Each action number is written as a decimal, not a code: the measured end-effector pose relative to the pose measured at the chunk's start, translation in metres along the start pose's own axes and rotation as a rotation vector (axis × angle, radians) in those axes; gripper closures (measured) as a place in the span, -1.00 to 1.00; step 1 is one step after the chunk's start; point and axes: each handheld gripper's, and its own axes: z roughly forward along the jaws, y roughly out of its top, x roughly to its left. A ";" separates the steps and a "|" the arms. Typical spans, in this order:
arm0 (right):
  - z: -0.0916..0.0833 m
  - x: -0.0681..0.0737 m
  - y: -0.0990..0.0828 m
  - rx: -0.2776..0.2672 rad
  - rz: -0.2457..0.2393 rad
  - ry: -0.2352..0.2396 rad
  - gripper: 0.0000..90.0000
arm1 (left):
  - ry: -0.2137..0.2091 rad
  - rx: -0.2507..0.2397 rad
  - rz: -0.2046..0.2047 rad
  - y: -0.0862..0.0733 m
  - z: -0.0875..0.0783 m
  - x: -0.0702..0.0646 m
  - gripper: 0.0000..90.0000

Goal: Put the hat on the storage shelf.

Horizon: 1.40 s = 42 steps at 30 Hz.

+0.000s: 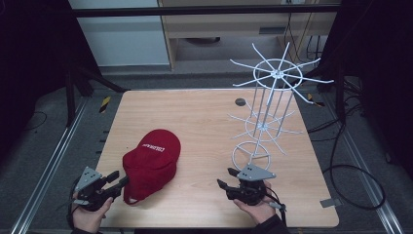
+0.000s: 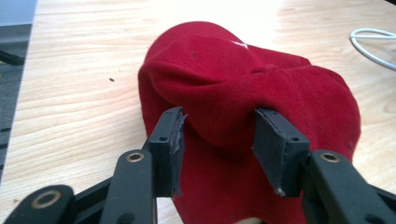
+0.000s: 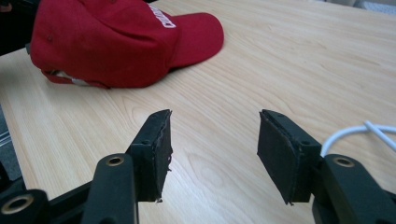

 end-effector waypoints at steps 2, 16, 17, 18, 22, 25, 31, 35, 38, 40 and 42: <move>-0.004 -0.002 -0.003 0.007 0.008 -0.007 -0.01 | -0.010 -0.012 -0.010 0.000 -0.002 0.000 0.17; -0.024 -0.017 -0.021 0.039 0.050 -0.062 0.00 | -0.124 0.102 0.013 0.000 0.014 -0.024 0.76; -0.024 -0.017 -0.021 0.039 0.050 -0.062 0.00 | -0.121 0.107 0.009 0.001 0.017 -0.027 0.76; -0.025 -0.018 -0.022 0.040 0.053 -0.068 0.01 | -0.123 0.105 0.003 0.002 0.018 -0.028 0.87; -0.028 -0.021 -0.023 0.036 0.052 -0.079 0.02 | -0.152 0.075 0.022 0.009 0.024 -0.044 0.95; -0.029 -0.023 -0.023 0.036 0.056 -0.086 0.03 | -0.178 0.053 0.041 0.016 0.034 -0.062 0.95; -0.031 -0.028 -0.024 0.029 0.055 -0.103 0.03 | -0.244 0.038 0.115 0.034 0.066 -0.107 0.95; -0.032 -0.033 -0.027 0.030 0.072 -0.121 0.03 | -0.266 0.043 0.146 0.039 0.086 -0.124 0.94; -0.033 -0.035 -0.028 0.030 0.082 -0.135 0.03 | -0.298 0.037 0.149 0.042 0.093 -0.128 0.88; -0.035 -0.036 -0.028 0.023 0.083 -0.141 0.03 | -0.315 0.028 0.162 0.043 0.090 -0.129 0.76; -0.037 -0.037 -0.027 0.018 0.081 -0.148 0.03 | -0.318 0.000 0.169 0.045 0.079 -0.128 0.64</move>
